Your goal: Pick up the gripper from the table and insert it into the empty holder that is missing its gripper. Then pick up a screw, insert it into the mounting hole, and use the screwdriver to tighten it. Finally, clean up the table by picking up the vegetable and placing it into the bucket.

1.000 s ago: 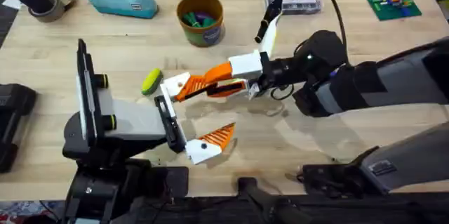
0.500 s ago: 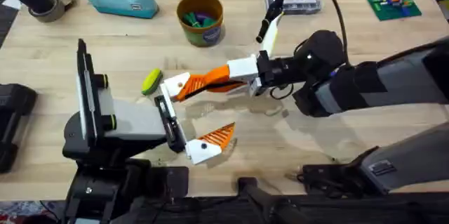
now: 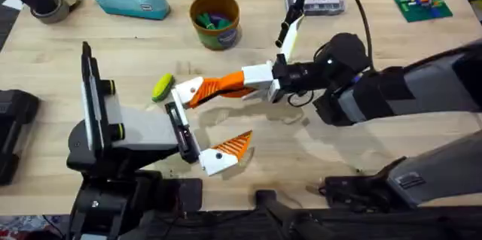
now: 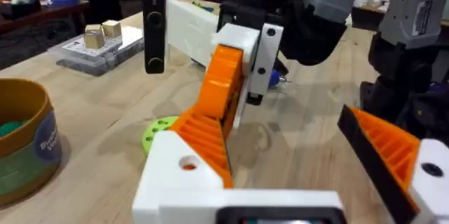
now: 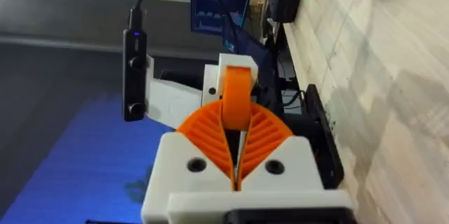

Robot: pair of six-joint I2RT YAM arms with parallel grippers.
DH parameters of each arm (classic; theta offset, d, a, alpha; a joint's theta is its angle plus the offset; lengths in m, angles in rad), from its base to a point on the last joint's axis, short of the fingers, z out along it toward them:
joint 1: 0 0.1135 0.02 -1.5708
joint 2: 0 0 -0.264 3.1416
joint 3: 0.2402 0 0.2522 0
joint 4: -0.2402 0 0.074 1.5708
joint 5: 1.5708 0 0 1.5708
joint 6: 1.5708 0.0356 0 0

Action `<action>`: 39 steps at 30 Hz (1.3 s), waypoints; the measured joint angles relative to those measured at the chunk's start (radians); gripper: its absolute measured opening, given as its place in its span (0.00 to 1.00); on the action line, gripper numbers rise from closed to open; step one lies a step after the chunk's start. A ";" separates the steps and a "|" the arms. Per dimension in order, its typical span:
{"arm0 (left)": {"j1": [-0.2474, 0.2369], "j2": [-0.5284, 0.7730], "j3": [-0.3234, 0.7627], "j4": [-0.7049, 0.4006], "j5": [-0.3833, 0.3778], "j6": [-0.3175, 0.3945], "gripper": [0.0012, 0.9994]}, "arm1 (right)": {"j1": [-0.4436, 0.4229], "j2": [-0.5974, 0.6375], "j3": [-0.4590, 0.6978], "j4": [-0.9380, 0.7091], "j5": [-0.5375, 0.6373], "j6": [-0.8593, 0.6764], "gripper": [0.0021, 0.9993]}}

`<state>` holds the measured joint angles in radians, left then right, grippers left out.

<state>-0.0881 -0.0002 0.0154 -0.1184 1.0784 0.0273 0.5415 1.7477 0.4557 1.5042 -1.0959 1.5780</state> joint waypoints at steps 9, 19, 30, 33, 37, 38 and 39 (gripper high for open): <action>0.000 0.000 0.000 0.000 -0.001 0.002 0.99 | 0.004 0.000 0.000 0.006 0.003 0.000 0.01; -0.001 0.000 0.000 -0.001 0.010 -0.001 0.99 | 0.038 -0.089 -0.114 0.011 0.105 -0.007 0.01; 0.001 0.000 0.000 -0.001 -0.001 -0.002 0.99 | 0.102 -0.118 -0.149 -0.006 0.243 -0.056 0.01; 0.001 0.000 0.000 -0.001 -0.004 -0.002 0.99 | 0.110 -0.118 -0.149 -0.009 0.278 -0.072 0.01; 0.001 0.000 0.000 -0.001 -0.001 -0.002 0.99 | 0.119 -0.118 -0.150 -0.013 0.331 -0.092 0.01; 0.001 0.000 0.000 -0.001 -0.001 -0.002 0.99 | 0.121 -0.118 -0.150 -0.014 0.341 -0.094 0.01; 0.001 0.000 0.000 -0.001 -0.001 -0.002 0.99 | 0.122 -0.118 -0.150 -0.015 0.350 -0.096 0.01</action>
<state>-0.0872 -0.0002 0.0154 -0.1192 1.0769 0.0250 0.6633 1.6299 0.3061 1.4889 -0.7461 1.4819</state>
